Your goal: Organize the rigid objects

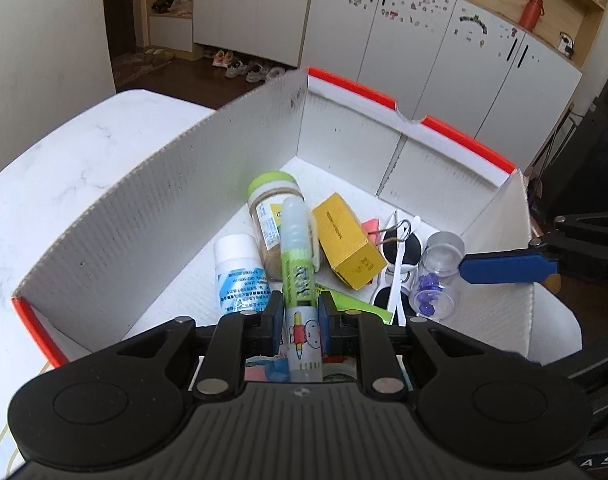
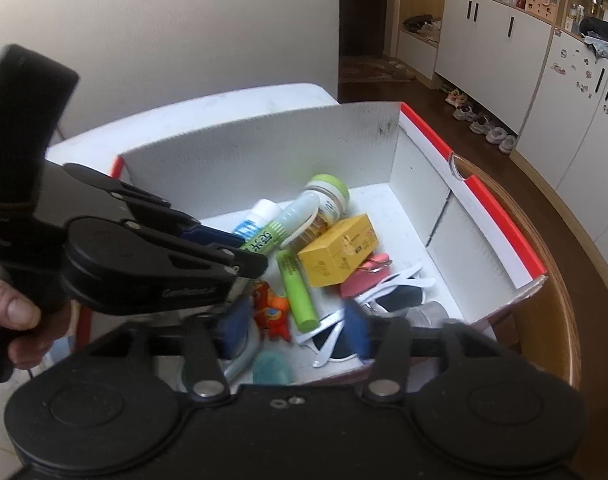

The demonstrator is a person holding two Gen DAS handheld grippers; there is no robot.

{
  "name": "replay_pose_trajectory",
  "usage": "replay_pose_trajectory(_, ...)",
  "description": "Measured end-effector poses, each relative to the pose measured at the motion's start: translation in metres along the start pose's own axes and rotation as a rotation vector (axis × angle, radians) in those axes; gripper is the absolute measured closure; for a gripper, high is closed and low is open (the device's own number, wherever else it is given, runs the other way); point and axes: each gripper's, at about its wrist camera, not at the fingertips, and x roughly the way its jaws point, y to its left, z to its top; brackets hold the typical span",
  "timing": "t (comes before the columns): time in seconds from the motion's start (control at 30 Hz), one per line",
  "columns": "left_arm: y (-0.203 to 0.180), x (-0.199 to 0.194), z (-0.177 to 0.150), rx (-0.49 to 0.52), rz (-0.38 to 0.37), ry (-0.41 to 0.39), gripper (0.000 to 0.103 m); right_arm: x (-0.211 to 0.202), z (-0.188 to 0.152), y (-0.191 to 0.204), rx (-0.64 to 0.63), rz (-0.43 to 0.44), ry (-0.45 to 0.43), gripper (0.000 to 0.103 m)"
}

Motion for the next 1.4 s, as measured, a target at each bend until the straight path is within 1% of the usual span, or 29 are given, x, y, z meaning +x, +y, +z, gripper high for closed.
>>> replay_pose_trajectory(0.07, 0.001, -0.004, 0.000, -0.004, 0.000, -0.013, 0.086, -0.003, -0.001, 0.000, 0.003, -0.001, -0.005, 0.038)
replay_pose_trajectory(0.2, 0.003, -0.015, -0.002, -0.018, 0.007, -0.038, 0.086, -0.010, -0.002, -0.003, 0.019, 0.005, -0.021, 0.037)
replay_pose_trajectory(0.33, 0.002, -0.030, -0.005, -0.028, 0.007, -0.065, 0.084, -0.020, -0.003, -0.003, 0.036, 0.016, -0.040, 0.029)
replay_pose_trajectory(0.4, 0.000, -0.038, -0.007, -0.029, 0.013, -0.079, 0.077, -0.026, -0.003, -0.004, 0.042, 0.016, -0.047, 0.028)
replay_pose_trajectory(0.43, 0.000, -0.042, -0.008, -0.033, 0.016, -0.086, 0.070, -0.029, -0.004, -0.004, 0.047, 0.020, -0.050, 0.028)
replay_pose_trajectory(0.47, -0.001, -0.046, -0.009, -0.037, 0.020, -0.091, 0.060, -0.031, -0.004, -0.005, 0.051, 0.018, -0.051, 0.028)
replay_pose_trajectory(0.5, -0.002, -0.050, -0.011, -0.041, 0.025, -0.101, 0.055, -0.034, -0.005, -0.005, 0.054, 0.018, -0.056, 0.028)
replay_pose_trajectory(0.53, -0.003, -0.055, -0.013, -0.044, 0.027, -0.115, 0.046, -0.036, -0.006, -0.006, 0.059, 0.018, -0.061, 0.028)
replay_pose_trajectory(0.57, -0.004, -0.060, -0.014, -0.048, 0.030, -0.127, 0.043, -0.038, -0.006, -0.008, 0.066, 0.020, -0.065, 0.028)
replay_pose_trajectory(0.87, -0.010, -0.098, -0.028, -0.093, 0.067, -0.182, 0.042, -0.057, -0.010, -0.019, 0.130, 0.046, -0.073, 0.023)
replay_pose_trajectory(0.9, -0.010, -0.102, -0.030, -0.101, 0.067, -0.188, 0.040, -0.059, -0.010, -0.020, 0.131, 0.048, -0.076, 0.022)
replay_pose_trajectory(0.97, -0.012, -0.111, -0.034, -0.116, 0.072, -0.204, 0.033, -0.064, -0.009, -0.021, 0.134, 0.048, -0.076, 0.020)
replay_pose_trajectory(1.1, -0.014, -0.128, -0.043, -0.135, 0.089, -0.231, 0.030, -0.076, -0.007, -0.019, 0.125, 0.057, -0.089, 0.018)
replay_pose_trajectory(1.17, -0.015, -0.137, -0.047, -0.146, 0.101, -0.245, 0.023, -0.082, -0.006, -0.016, 0.114, 0.063, -0.091, 0.016)
replay_pose_trajectory(1.3, -0.017, -0.156, -0.054, -0.180, 0.111, -0.282, 0.020, -0.097, -0.005, -0.008, 0.084, 0.069, -0.103, 0.013)
replay_pose_trajectory(1.33, -0.017, -0.160, -0.056, -0.186, 0.120, -0.288, 0.017, -0.100, -0.004, -0.006, 0.077, 0.073, -0.108, 0.011)
replay_pose_trajectory(1.4, -0.019, -0.168, -0.060, -0.198, 0.134, -0.301, 0.016, -0.107, -0.004, 0.000, 0.061, 0.073, -0.120, 0.008)
